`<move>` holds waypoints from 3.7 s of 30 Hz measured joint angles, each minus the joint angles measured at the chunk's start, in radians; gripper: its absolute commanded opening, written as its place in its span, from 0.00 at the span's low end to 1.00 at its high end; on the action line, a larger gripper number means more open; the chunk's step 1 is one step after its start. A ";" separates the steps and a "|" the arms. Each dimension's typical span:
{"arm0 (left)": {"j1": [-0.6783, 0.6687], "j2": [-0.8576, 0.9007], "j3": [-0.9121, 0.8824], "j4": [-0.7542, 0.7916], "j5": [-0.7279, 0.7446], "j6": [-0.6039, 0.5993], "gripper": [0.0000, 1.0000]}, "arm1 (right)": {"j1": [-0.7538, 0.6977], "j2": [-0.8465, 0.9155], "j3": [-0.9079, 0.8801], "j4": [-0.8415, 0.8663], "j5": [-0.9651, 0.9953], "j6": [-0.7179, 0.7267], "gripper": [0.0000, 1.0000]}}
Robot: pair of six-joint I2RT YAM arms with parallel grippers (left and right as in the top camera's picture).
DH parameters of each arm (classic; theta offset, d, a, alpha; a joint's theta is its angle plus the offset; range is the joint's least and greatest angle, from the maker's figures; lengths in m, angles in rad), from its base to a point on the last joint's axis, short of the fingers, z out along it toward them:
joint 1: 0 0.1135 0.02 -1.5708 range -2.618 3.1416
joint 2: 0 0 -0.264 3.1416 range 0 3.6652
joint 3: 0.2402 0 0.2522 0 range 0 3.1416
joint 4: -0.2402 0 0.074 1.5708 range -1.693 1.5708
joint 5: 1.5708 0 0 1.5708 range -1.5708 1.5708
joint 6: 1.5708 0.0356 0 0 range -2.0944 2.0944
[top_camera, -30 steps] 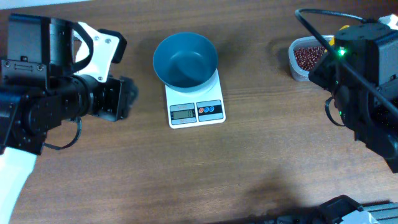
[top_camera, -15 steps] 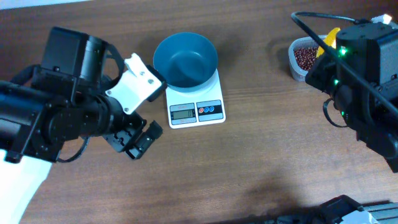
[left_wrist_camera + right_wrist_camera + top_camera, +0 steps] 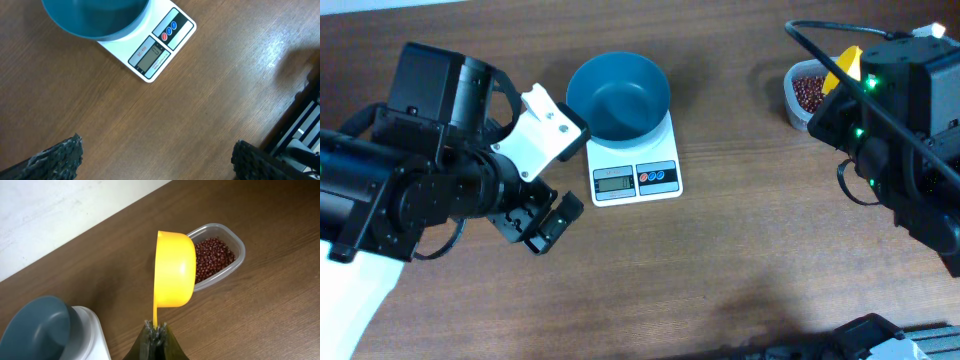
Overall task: Scoop item into bowl and weigh 50g on scale
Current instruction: 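Carry the scoop with the right gripper over the bean tub, then dip the scoop into the red beans and lift it filled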
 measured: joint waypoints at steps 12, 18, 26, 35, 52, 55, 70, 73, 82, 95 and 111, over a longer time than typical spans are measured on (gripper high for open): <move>0.000 0.000 0.000 0.001 0.000 -0.029 0.99 | 0.000 0.000 0.000 0.000 0.000 0.000 0.04; 0.000 0.000 0.000 0.001 0.000 -0.029 0.99 | 0.000 0.000 0.000 0.000 0.000 0.000 0.04; 0.000 0.000 0.000 0.001 0.000 -0.029 0.99 | -0.001 0.000 0.000 -0.027 -0.123 -0.198 0.04; 0.000 0.000 0.000 0.001 0.000 -0.029 0.99 | -0.002 0.006 0.000 -0.113 -0.202 -0.577 0.04; 0.000 0.000 0.000 0.001 0.000 -0.029 0.99 | -0.247 0.455 0.164 -0.037 -0.205 -0.680 0.04; 0.000 0.000 0.000 0.001 0.000 -0.029 0.99 | -0.266 0.517 0.164 0.009 -0.209 -0.632 0.04; 0.000 0.000 0.000 0.002 0.000 -0.029 0.99 | -0.436 0.582 0.164 0.087 -0.204 -0.619 0.04; 0.000 0.000 0.000 0.001 0.000 -0.029 0.99 | -0.436 0.603 0.164 0.134 -0.216 -0.620 0.04; 0.000 0.000 0.000 0.001 0.000 -0.029 0.99 | -0.436 0.714 0.164 0.188 -0.216 -0.620 0.04; 0.000 0.000 0.000 0.001 0.000 -0.029 0.99 | -0.436 0.771 0.168 0.179 -0.377 -0.639 0.04; 0.000 0.000 0.000 0.001 0.000 -0.029 0.99 | -0.665 0.785 0.168 0.110 -0.809 -0.518 0.04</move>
